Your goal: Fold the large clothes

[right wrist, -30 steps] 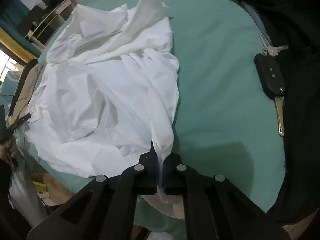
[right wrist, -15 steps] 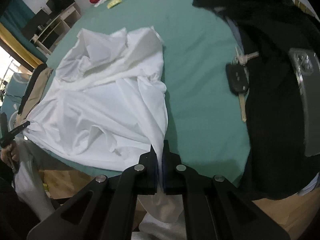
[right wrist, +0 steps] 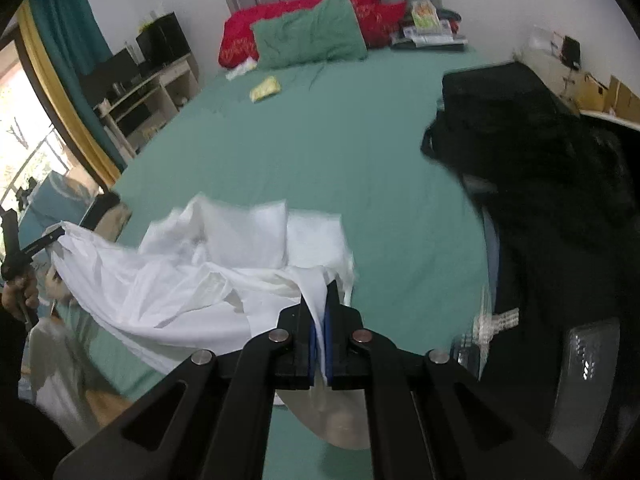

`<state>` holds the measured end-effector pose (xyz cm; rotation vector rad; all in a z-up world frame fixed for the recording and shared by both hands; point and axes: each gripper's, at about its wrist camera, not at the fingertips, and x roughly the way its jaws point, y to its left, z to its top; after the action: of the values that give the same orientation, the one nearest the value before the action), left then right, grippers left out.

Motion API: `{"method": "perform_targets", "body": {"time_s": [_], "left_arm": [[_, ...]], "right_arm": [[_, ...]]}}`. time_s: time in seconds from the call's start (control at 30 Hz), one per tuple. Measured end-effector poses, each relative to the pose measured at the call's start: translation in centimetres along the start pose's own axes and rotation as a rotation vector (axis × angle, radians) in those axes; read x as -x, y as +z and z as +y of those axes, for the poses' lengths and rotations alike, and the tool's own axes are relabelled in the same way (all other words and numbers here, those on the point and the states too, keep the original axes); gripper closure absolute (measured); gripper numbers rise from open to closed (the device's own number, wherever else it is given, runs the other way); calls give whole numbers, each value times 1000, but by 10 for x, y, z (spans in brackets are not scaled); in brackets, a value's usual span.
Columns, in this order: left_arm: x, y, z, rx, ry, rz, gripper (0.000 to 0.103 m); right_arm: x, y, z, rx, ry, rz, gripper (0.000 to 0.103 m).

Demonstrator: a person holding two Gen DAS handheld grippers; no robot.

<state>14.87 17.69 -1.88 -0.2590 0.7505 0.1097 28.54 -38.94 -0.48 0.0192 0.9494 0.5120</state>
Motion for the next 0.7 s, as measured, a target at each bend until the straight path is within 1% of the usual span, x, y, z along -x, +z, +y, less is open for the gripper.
{"method": "perform_targets", "body": {"time_s": [0.07,0.17,0.23,0.27,0.3,0.33,0.37,0.4,0.43,0.47,0.5,0.53,0.57,0.6,0.63,0.67,0.7], "left_arm": [[-29,16,6,36,2,6,98],[-78,30,20,106,4,47,98],[-119,35,38,209,0,127,98],[-135,36,42,234,1,145,98],[-155,37,45,227,12,155,97],[-169,37,48,231,30,169,94],[-182,36,53,252,60,186,88],[-196,35,58,274,88,200,77],[-203,34,60,283,101,197,71],[-205,33,60,288,118,186,62],[-204,33,59,285,123,180,56],[-198,32,55,262,124,164,55],[-188,30,44,218,115,136,54],[-183,28,37,177,98,129,54],[-174,24,21,111,65,140,54],[-167,19,7,55,27,157,54],[-158,10,-11,-1,-24,186,54]], "right_arm": [[-22,26,-15,-28,26,-12,100],[-67,59,-41,-102,81,-13,100],[-96,74,-57,-164,113,-6,100],[-114,80,-65,-189,119,-4,99],[-128,85,-70,-207,117,-1,98],[-148,88,-76,-225,116,7,98],[-165,90,-80,-241,119,22,97],[-187,89,-84,-259,113,44,94],[-199,88,-84,-262,90,62,92],[-207,86,-83,-254,53,73,84],[-208,82,-79,-232,-4,60,76],[-204,79,-75,-216,-41,39,71],[-195,74,-70,-192,-79,13,62],[-185,69,-64,-173,-110,-9,51],[-174,63,-58,-155,-132,-25,46],[-163,57,-53,-142,-139,-28,37],[-153,48,-47,-140,-128,-24,36]]}}
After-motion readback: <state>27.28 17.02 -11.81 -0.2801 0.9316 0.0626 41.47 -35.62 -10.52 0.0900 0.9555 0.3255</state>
